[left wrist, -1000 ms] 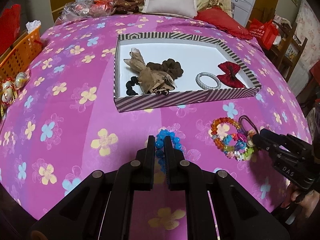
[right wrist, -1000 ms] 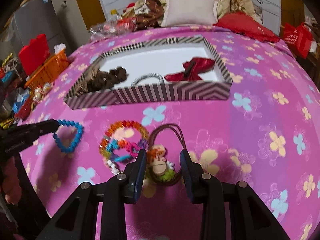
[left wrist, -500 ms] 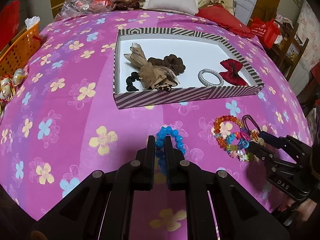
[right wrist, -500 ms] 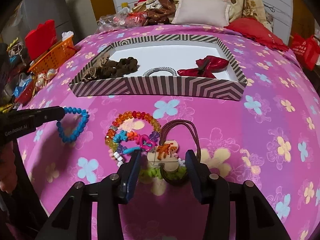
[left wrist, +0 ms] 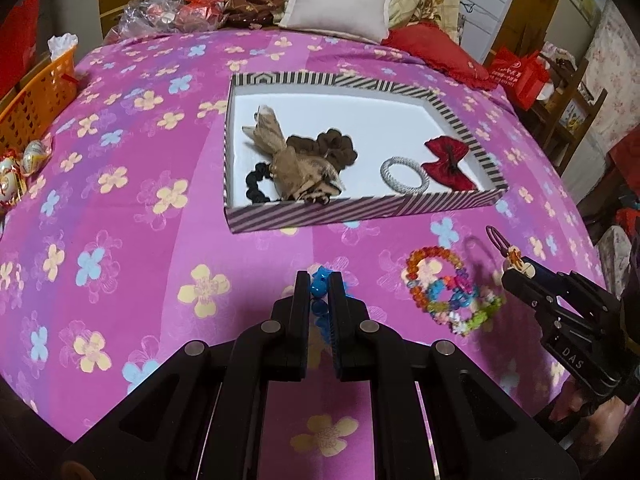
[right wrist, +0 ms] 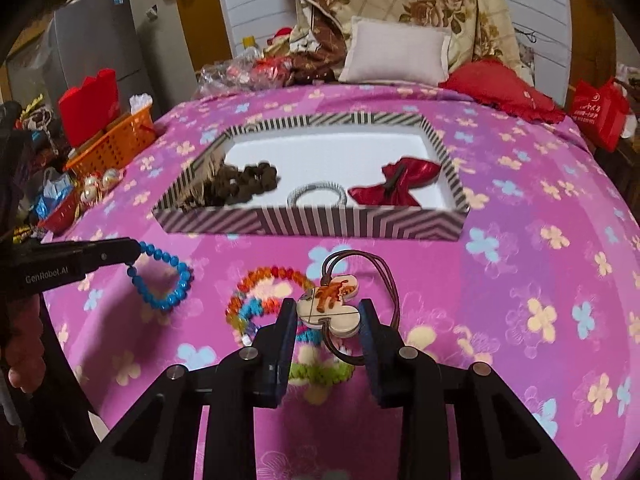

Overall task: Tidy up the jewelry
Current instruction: 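Carry the hair tie into the tray with the right tool while the left tool carries the blue bracelet there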

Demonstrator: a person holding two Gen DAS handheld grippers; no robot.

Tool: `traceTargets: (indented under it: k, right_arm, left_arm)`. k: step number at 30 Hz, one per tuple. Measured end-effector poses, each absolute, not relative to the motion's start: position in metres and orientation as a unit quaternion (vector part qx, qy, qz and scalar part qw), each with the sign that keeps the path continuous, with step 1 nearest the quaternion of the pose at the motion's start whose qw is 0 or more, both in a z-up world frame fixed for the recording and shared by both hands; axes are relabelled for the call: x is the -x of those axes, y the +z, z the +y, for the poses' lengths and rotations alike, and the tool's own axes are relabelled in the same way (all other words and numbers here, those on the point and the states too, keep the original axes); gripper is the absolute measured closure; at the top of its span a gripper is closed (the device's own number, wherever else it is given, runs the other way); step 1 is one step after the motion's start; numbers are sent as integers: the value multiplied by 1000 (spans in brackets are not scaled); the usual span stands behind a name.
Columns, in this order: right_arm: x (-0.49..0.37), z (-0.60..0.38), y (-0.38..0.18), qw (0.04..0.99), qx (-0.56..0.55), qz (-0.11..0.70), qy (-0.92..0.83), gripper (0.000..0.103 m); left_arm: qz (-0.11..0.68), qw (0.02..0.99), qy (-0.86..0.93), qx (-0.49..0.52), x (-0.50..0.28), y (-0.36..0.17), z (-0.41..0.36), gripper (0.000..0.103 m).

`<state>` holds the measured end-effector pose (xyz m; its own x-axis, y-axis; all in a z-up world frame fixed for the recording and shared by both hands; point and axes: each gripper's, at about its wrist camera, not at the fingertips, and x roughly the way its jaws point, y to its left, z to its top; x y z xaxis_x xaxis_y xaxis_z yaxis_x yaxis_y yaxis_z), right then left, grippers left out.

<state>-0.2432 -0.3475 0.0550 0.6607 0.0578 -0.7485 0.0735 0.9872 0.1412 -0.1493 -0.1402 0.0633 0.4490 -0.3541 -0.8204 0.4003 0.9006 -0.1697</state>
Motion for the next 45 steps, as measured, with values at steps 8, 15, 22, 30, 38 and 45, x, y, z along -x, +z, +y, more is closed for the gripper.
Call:
traceTargets:
  k: [8,15,22,30,38,45]
  right_arm:
    - [242,-346,72,916,-80,394,-4,73]
    - [239,-346,83,920,-80,383,-3,73]
    - [231,-348,91,924,-79,374,-2,73]
    - [219,-352,94,924,-78,375,-3,73]
    - [207,-356,95,924,-78,375,-4,73]
    - [195,-362,99,924,-79,374,-4,73]
  left_arm:
    - [468,853,-231,-16,149,78,-138,96]
    - [456,858,-236,-22,150,91,-142,96]
    - [441,864,-240,-29,145,106,-153,96]
    - [428,870,-243,-36,132,120,-165,96]
    - [426,869,-249,-37,107,132,-180,96]
    - [430,864,-260,-35,86,138,-192,96]
